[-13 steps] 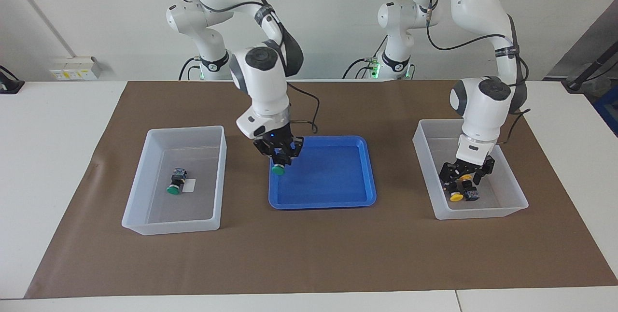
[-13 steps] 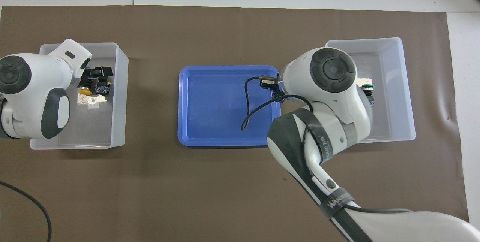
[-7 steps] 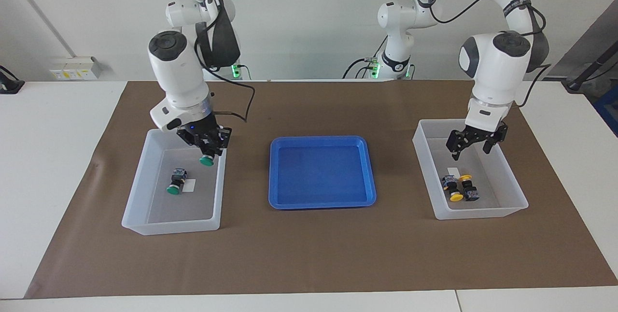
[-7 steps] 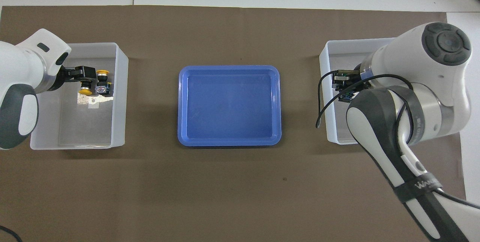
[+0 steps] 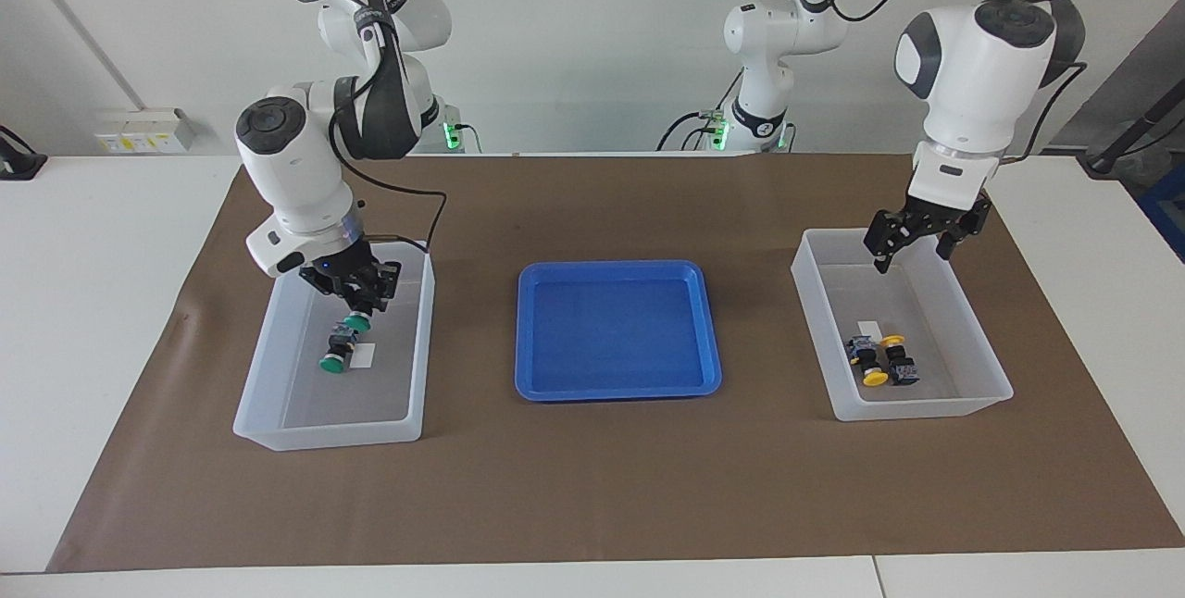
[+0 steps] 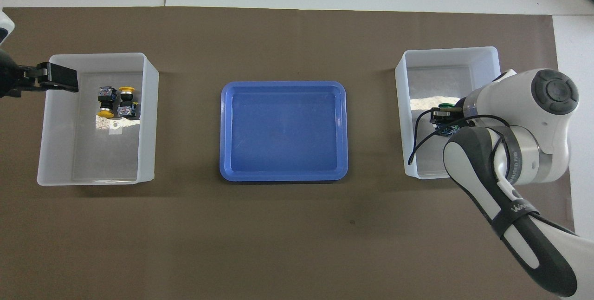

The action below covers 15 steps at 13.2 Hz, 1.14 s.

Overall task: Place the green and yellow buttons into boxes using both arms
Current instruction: 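Lower the green button into the box beside the right gripper and release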

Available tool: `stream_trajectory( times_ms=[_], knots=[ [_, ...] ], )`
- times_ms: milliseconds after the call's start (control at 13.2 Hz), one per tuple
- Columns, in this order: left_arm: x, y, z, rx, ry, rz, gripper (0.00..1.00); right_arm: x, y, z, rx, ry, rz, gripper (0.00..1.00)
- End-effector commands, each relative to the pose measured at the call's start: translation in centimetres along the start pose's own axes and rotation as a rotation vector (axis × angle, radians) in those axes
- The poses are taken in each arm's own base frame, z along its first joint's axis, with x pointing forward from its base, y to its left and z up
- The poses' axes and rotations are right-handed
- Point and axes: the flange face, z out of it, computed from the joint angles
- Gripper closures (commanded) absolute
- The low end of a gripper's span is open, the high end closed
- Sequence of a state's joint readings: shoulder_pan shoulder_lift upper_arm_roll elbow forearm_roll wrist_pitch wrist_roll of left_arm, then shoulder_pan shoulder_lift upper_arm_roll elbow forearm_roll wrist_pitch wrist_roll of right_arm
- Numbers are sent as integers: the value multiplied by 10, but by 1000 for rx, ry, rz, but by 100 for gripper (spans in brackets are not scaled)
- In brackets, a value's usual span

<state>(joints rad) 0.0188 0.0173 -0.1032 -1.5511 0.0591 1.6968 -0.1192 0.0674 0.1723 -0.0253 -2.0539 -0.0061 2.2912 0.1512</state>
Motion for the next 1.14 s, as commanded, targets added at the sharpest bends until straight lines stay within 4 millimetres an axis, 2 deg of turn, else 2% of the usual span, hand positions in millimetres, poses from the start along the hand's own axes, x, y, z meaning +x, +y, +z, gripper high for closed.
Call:
stream_trajectory(
  times_ms=[0, 76, 152, 227, 379, 530, 758, 1061],
  knots=[
    [0, -2, -17, -15, -19, 67, 0, -3, 11, 9, -7, -1, -12, 79],
    [-11, -4, -29, -17, -12, 114, 0, -3, 11, 10, -7, -3, -13, 48],
    [-19, -2, -25, -14, -30, 120, 0, -3, 13, 10, -7, -3, -9, 6],
    [-26, -3, -21, -11, -48, 114, 0, -1, 14, 8, -7, 0, -7, 0],
    [-28, -10, -16, -8, -66, 98, 0, 7, 11, -5, -2, 30, 2, 0],
    [-29, -12, -16, -8, -71, 94, 0, 19, 10, -38, 5, 77, 14, 0],
    [-28, -17, -15, -7, -69, 81, 0, 19, 22, -100, 2, 99, 38, 0],
    [-41, -28, -7, -3, -121, 65, 0, 15, 27, -185, -18, 15, 42, 0]
  ],
)
